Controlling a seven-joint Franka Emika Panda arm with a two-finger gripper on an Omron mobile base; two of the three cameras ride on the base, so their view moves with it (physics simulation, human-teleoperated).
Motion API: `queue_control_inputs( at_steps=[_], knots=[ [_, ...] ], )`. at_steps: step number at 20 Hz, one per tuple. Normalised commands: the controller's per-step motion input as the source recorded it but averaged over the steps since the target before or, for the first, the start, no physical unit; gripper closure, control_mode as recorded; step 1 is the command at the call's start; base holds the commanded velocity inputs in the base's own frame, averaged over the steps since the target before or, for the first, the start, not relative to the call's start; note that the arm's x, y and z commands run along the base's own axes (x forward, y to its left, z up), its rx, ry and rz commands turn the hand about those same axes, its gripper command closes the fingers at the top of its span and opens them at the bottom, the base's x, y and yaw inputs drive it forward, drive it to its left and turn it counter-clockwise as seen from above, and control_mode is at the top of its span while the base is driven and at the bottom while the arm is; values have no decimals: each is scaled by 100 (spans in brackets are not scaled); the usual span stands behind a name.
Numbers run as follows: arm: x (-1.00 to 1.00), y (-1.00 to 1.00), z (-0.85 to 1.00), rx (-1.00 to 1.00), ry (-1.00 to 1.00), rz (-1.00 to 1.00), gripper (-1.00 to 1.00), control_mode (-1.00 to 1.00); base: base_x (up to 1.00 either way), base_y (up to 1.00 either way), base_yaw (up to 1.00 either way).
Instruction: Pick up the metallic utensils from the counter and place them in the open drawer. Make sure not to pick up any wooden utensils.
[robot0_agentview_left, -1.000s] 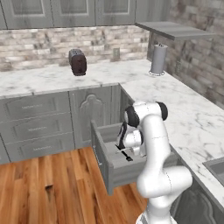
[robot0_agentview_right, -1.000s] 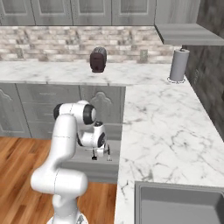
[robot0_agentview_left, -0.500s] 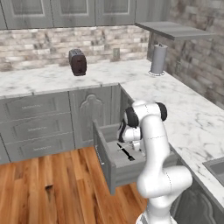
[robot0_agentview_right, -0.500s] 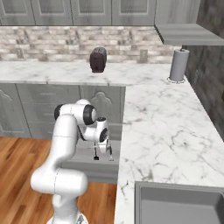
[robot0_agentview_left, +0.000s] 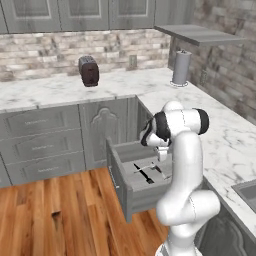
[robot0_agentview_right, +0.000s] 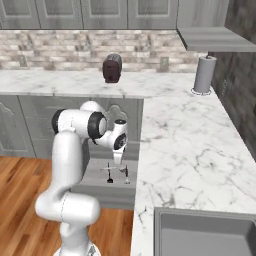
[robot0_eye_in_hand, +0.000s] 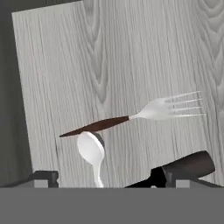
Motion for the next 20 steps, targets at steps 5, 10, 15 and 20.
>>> queue_control_inputs(
  at_steps=[5, 10, 15, 20],
  knots=[
    [-100, -32, 100, 7, -13, 0, -100, -100, 0, 0, 0],
    [-100, -22, 100, 3, -27, 2, -100, -100, 0, 0, 0],
    [-100, -20, 41, 1, -31, 16, -100, -100, 0, 0, 0],
    [-100, -22, -13, 0, -19, 24, -100, -100, 0, 0, 0]
  ],
)
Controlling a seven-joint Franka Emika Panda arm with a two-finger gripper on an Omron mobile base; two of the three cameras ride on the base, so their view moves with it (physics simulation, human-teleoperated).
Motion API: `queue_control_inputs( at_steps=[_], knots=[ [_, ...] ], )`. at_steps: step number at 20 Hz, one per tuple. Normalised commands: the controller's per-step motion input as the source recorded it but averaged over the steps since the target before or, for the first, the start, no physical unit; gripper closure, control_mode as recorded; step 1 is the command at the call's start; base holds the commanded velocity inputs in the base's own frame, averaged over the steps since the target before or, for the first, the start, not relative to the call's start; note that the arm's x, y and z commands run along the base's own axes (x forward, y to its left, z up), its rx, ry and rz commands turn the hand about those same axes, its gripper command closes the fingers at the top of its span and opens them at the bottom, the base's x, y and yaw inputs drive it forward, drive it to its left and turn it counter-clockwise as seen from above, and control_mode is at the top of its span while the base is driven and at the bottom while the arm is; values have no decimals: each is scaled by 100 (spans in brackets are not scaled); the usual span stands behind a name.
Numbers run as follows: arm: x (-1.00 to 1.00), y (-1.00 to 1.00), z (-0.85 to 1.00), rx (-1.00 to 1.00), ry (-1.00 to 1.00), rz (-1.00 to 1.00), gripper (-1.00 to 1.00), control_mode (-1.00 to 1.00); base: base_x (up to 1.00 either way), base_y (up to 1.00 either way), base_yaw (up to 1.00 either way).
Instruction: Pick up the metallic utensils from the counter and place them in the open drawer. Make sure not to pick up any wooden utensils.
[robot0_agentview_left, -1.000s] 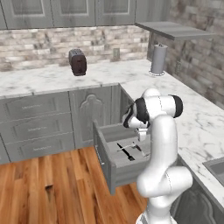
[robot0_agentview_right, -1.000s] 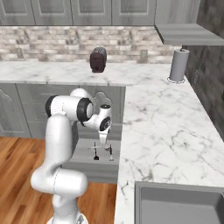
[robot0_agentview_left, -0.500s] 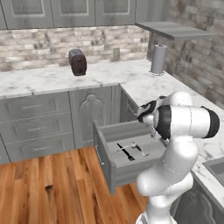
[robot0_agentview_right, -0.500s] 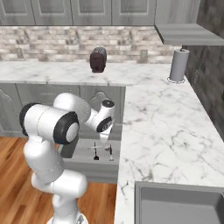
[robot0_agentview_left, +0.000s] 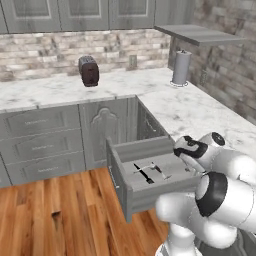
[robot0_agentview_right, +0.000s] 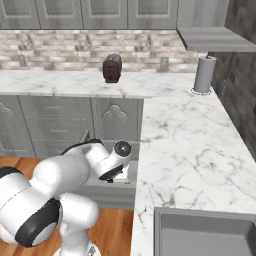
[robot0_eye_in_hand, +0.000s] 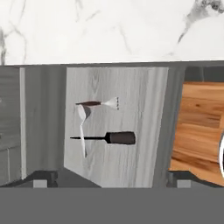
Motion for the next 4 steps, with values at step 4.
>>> queue_control_inputs(
  at_steps=[4],
  knots=[
    [-100, -44, 0, 2, -37, 15, -100, -100, 0, 0, 0]
  ],
)
